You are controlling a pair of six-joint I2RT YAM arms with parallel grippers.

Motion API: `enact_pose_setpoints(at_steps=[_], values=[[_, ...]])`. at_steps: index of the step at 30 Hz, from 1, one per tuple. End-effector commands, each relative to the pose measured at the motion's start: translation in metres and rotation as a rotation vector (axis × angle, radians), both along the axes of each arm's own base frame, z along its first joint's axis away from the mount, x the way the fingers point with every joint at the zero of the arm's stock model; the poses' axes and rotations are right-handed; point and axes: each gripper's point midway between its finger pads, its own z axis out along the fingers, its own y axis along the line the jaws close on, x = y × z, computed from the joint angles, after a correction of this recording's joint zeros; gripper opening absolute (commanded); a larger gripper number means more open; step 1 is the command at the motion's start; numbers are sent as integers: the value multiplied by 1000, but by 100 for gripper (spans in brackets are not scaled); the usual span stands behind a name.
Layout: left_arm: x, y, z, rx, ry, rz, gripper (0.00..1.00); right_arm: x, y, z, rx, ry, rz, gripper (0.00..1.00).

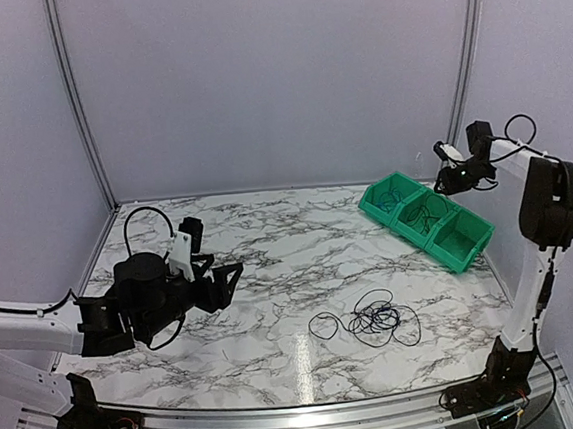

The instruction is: Untangle the cables

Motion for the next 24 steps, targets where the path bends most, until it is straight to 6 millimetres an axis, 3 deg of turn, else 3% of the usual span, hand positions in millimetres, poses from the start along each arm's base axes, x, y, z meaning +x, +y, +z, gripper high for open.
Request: enact_pose_setpoints(at_steps=[1,3,4,5,7,10,15,20,23,24], values=[[-1,4,12,-15,-27,-1,74,-19,35,8,109,-16,113,35],[1,5,11,-6,-26,11,81,-38,63,21,124,-65,225,35],[4,7,10,-12,-13,40,95,-49,81,24,126,-80,292,36],[9,11,7,-31,12,94,98,-63,97,25,128,-90,356,36],[17,16,-6,-46,73,172,99,-93,128,25,146,-99,486,37],[20,-4,-21,9,128,131,99,-142,175,17,144,-82,668,37],[26,-28,-36,86,133,76,99,-213,237,-3,108,-47,925,38],[33,-43,-49,110,154,70,99,-251,282,-14,48,-36,1087,38],[48,-12,-77,164,236,311,99,-261,304,-19,42,-37,1138,38],[53,-12,-80,219,263,341,99,-261,308,-21,47,-42,1143,38]])
